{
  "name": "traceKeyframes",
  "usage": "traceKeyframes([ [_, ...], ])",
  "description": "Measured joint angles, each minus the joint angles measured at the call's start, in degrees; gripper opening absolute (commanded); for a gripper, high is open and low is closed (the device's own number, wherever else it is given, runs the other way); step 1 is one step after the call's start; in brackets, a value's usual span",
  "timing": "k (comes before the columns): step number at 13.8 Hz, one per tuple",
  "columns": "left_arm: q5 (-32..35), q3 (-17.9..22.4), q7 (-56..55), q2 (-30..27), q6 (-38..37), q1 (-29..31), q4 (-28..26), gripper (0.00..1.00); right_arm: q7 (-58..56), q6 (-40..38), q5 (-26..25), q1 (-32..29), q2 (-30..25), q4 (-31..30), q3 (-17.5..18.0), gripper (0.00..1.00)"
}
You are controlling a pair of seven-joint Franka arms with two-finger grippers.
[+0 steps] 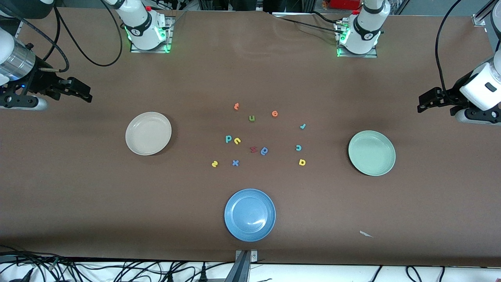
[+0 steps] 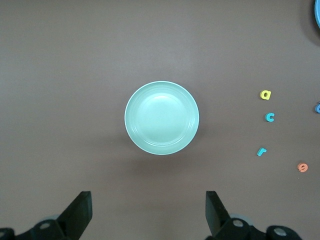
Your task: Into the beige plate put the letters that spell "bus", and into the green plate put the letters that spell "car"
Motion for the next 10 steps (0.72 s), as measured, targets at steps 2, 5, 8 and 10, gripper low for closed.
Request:
traceKeyframes([
  [2, 0.00, 0.00, 0.00, 0.00, -0.02, 0.00, 0.00, 1.00, 0.00, 0.00, 0.00, 0.00, 0.00, 0.00, 0.01, 1.00],
  [5, 0.00, -0.01, 0.00, 0.00, -0.24, 0.00, 0.00, 1.00, 0.00, -0.01, 0.00, 0.00, 0.00, 0.00, 0.08, 1.00],
  [8, -0.39, -0.53, -0.09, 0.39, -0.66, -0.32, -0.23, 1.00, 0.00, -0.47, 0.00, 0.07, 0.20, -0.04, 0.32, 1.00],
  [10, -1.40, -2.29, -1.50, 1.91, 0.46, -0.47, -0.65, 1.00, 0.00, -1.54, 0.00, 0.57, 1.03, -0.21, 0.47, 1.00],
])
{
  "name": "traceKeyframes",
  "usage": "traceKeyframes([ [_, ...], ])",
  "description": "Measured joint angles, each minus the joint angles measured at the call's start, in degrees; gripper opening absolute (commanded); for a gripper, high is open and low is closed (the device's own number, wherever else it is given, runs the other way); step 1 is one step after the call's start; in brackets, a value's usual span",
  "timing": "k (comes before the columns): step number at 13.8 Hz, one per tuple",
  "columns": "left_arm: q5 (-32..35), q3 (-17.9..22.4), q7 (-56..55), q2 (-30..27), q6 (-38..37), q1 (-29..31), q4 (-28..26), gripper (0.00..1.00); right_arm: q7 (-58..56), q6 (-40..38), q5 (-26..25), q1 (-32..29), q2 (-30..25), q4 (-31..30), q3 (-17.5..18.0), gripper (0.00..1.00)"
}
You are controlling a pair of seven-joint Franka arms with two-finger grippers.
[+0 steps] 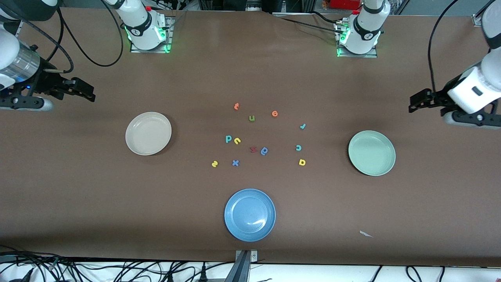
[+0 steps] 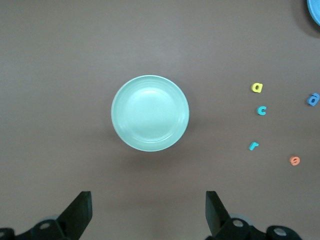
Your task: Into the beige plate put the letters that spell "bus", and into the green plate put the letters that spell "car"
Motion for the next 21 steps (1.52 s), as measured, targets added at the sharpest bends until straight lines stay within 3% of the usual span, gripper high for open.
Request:
traceKeyframes([
  [4, -0.14, -7.52, -8.45, 4.96, 11.89, -0.40, -5.32, 1.00, 7.36, 3.60, 0.06, 5.31, 5.25, -0.11, 0.26, 1.00],
  [9, -0.13, -16.19, -16.85, 8.29, 34.86, -0.77, -20.94, 1.00, 30.04, 18.48, 0.02, 16.15, 15.85, -0.13, 0.58, 1.00],
  [12, 0.14, -18.87, -20.04, 9.45, 41.60, -2.40, -26.54, 1.00, 42.10, 24.75, 0.02, 19.85, 22.73, 1.23, 0.57, 0.99],
  [14, 4.66, -19.10, -25.85, 12.02, 44.28, -5.59, -27.35, 1.00, 47.82, 26.90, 0.02, 21.09, 28.05, 4.95, 0.55, 0.99],
  [15, 8.74, -19.18, -29.79, 13.86, 45.55, -6.67, -27.38, 1.00, 50.51, 27.73, 0.02, 21.67, 31.09, 7.76, 0.54, 0.97],
  [16, 11.75, -19.29, -32.61, 15.83, 46.77, -7.24, -27.38, 0.99, 52.52, 28.61, 0.01, 22.37, 34.25, 10.74, 0.55, 0.85],
  [17, 13.44, -19.33, -34.13, 17.87, 48.24, -7.62, -27.37, 0.97, 53.77, 30.29, 0.02, 23.20, 37.25, 13.36, 0.53, 0.82],
  [19, 13.79, -19.37, -34.44, 21.08, 50.32, -8.08, -27.29, 0.93, 54.98, 33.92, 0.02, 24.38, 41.96, 16.72, 0.42, 0.64],
  [21, 13.80, -19.39, -34.44, 22.83, 50.64, -8.54, -26.96, 0.89, 55.20, 35.74, 0.02, 24.66, 44.72, 17.75, 0.27, 0.53],
])
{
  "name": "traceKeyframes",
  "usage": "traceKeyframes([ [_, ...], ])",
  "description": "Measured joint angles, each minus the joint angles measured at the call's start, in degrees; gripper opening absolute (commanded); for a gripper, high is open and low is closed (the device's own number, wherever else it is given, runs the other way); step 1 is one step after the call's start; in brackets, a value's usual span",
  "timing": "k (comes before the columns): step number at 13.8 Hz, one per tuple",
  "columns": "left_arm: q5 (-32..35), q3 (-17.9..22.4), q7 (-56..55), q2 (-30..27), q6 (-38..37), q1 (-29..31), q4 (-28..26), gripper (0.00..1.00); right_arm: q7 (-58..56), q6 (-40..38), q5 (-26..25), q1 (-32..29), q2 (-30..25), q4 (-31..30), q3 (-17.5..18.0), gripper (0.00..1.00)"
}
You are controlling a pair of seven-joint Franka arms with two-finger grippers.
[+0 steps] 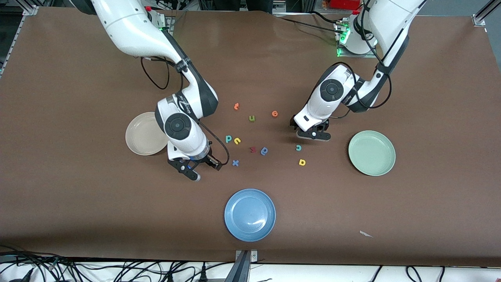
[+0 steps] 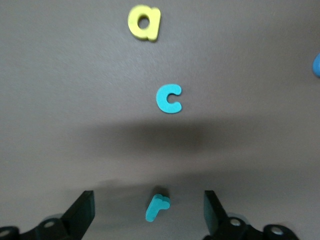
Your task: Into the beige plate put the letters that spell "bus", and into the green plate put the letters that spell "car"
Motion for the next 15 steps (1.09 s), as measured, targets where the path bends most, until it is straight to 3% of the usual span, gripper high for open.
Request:
traceKeyframes([
  [7, 0.00, -0.04, -0.53, 1.49, -0.23, -1.77, -0.01, 0.61, 0.02, 4.78, -0.04, 0.46, 3.82, 0.30, -0.02, 0.53],
  [12, 0.01, 0.02, -0.66, 2.26, -0.46, -1.81, -0.08, 0.46, 0.02, 5.37, -1.37, 1.18, 5.58, 0.32, -0.02, 0.53],
  [13, 0.02, 0.02, -0.66, 2.26, -0.54, -1.81, -0.08, 0.41, 0.01, 5.37, -1.89, 1.19, 5.75, 0.32, -0.03, 0.47],
  [15, 0.06, 0.07, -0.66, 2.17, -0.87, -1.77, -0.07, 0.30, 0.02, 5.33, -2.95, 1.31, 5.93, 0.33, -0.04, 0.24],
])
